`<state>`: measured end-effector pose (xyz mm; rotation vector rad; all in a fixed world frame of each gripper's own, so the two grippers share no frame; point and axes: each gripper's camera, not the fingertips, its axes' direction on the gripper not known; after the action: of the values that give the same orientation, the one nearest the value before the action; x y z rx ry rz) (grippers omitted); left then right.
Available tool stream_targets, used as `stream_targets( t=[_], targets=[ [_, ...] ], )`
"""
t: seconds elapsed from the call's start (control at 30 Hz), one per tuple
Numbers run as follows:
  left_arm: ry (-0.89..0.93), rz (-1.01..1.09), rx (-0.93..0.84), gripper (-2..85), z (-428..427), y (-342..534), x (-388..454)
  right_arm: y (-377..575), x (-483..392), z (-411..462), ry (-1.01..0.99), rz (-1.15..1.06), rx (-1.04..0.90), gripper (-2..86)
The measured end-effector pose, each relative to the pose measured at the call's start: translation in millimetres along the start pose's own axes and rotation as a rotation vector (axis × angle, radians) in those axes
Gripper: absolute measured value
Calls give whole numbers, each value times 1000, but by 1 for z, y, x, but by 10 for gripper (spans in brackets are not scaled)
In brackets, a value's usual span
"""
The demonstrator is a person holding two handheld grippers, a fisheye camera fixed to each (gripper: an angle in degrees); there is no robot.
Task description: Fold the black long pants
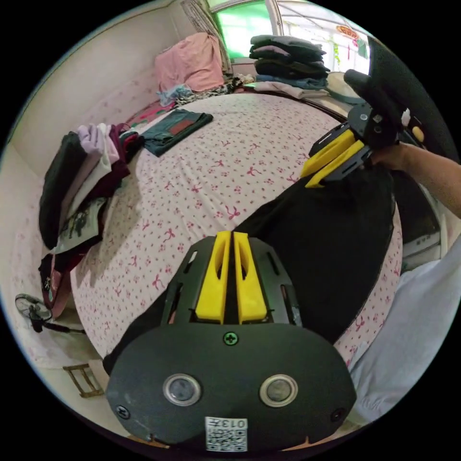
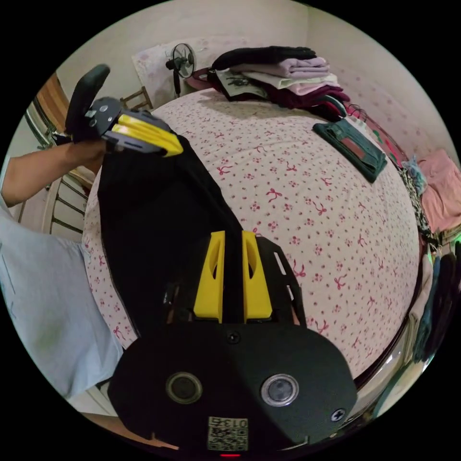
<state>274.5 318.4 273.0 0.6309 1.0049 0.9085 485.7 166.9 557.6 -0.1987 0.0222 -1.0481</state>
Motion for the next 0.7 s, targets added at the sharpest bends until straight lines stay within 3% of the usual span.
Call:
stream_targets(
  t=[0.1, 0.3, 0.57, 0.7],
  targets=[
    [131, 120, -91, 67, 22, -21, -7, -10, 5, 13, -37, -29, -53, 55],
    [137, 273, -185, 8, 34, -28, 9, -10, -7, 10, -21, -80, -46, 12],
    [52, 254, -83, -2, -1, -3, 35, 11, -46, -1, 64, -97, 15, 6],
    [28, 222, -132, 0, -3, 5, 40, 23, -63, 11, 100, -89, -33, 15]
  ],
)
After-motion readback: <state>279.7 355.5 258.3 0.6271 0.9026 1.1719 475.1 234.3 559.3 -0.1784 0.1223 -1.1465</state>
